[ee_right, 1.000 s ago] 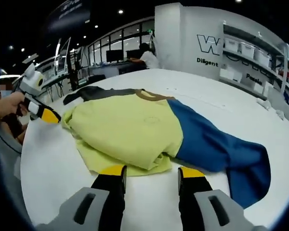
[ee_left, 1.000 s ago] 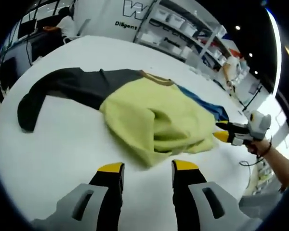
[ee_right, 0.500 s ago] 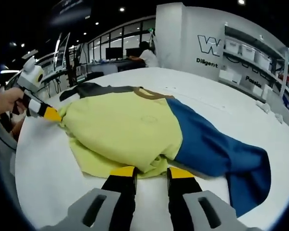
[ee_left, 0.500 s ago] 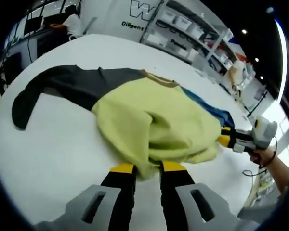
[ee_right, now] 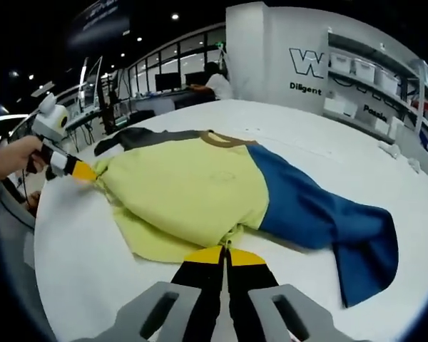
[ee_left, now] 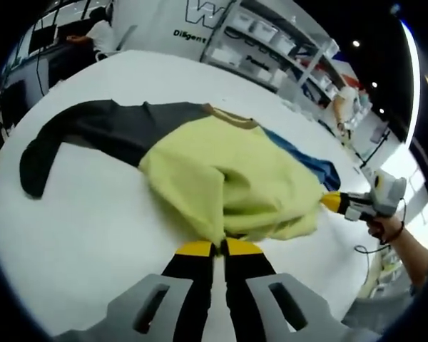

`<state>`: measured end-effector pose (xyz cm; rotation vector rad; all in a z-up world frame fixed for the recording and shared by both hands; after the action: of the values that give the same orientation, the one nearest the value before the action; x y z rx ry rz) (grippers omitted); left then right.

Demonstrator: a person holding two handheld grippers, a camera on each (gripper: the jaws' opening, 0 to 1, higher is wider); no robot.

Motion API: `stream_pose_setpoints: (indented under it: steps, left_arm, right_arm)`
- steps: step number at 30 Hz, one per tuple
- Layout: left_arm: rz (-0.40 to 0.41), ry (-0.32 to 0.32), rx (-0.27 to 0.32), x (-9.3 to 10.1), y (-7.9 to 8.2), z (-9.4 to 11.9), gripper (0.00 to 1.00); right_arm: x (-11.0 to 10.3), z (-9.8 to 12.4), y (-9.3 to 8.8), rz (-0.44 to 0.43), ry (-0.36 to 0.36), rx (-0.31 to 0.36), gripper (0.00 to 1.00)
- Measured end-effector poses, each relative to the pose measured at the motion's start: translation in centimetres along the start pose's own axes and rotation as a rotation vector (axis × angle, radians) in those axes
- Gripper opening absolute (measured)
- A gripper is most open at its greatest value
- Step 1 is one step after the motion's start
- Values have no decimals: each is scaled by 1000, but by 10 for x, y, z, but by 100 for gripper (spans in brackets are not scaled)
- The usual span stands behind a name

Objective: Fold the garment on the visible template until the final outline fits inside the template.

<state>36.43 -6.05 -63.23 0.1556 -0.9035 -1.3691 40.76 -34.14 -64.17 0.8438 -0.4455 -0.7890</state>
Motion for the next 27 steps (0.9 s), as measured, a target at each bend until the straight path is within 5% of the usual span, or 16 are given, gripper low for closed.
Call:
stream_pose_setpoints:
  steps: [17,27]
  left_arm:
    - [-17,-46,15,-2,15,35,3]
    - [-8,-71,9,-4,28,44,3]
  right_arm:
    - [-31,58,34,-140,115,56,0]
    - [-38,94,89,-111,120,223,0]
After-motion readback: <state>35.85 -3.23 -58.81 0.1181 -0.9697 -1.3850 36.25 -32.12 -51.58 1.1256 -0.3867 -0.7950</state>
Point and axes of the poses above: the point that each gripper's makers call its tool centre point, and the gripper's own axes: z roughly backward along the fingers, x roughly to its right, y roughly out of its top, the point moved 3 cm from there along z, roughly backward along the fingers, and after that the axes turned 6 degrees about z, right-handed, at the moved point
